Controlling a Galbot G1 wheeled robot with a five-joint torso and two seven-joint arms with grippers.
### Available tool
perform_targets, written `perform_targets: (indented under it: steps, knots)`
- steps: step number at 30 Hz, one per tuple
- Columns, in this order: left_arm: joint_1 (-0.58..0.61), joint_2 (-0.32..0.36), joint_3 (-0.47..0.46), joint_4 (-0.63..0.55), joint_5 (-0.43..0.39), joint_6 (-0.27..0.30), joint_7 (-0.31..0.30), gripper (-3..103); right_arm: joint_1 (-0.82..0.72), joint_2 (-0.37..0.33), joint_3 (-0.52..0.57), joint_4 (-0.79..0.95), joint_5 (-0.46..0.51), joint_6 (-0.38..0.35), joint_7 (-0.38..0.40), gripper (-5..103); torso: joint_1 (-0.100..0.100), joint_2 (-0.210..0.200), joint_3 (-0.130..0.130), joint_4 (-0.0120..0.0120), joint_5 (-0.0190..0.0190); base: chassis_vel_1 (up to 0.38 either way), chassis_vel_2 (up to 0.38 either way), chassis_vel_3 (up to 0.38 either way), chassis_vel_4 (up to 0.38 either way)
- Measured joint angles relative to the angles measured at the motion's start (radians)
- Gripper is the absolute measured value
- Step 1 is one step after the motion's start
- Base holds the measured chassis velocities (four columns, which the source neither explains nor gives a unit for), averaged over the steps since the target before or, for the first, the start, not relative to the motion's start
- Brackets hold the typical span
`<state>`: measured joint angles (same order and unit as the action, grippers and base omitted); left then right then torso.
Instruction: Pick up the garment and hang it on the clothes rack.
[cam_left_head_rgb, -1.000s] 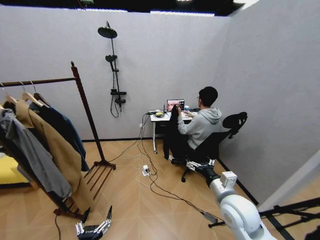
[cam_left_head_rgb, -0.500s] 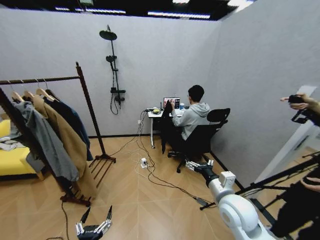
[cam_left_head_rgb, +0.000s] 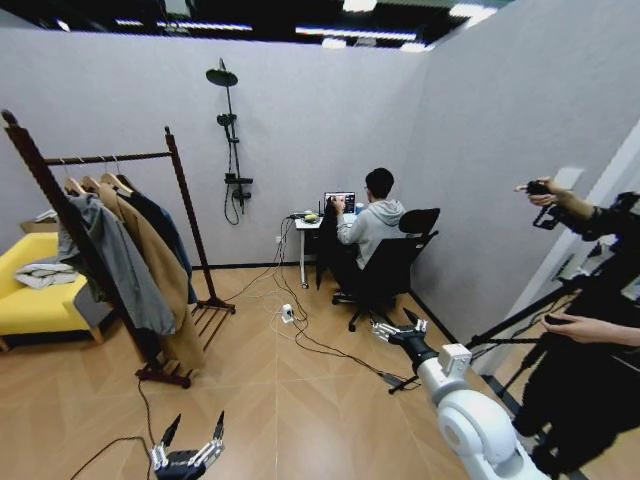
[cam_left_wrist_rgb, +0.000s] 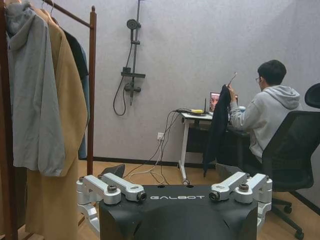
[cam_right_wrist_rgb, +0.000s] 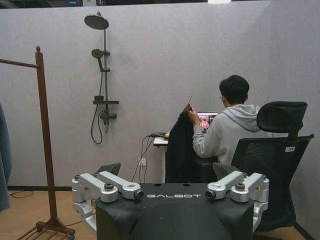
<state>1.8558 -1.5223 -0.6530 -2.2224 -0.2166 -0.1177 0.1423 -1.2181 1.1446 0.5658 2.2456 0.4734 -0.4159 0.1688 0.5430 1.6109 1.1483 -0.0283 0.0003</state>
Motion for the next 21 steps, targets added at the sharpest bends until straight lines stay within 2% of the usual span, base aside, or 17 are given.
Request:
perform_targets:
  steps: [4, 21]
  knots:
    - [0.000, 0.000, 0.000, 0.000, 0.000, 0.000, 0.000, 100, -0.003, 0.000, 0.001, -0.002, -0.001, 0.008, -0.004, 100, 0.000, 0.000, 0.000, 0.0000, -0.0007, 0.100, -0.098, -0.083, 0.094]
    - [0.000, 0.000, 0.000, 0.000, 0.000, 0.000, 0.000, 100, -0.023, 0.015, 0.003, 0.018, -0.005, 0.010, 0.001, 100, 0.001, -0.001, 0.000, 0.0001, -0.0003, -0.018, 0.021, 0.024, -0.010]
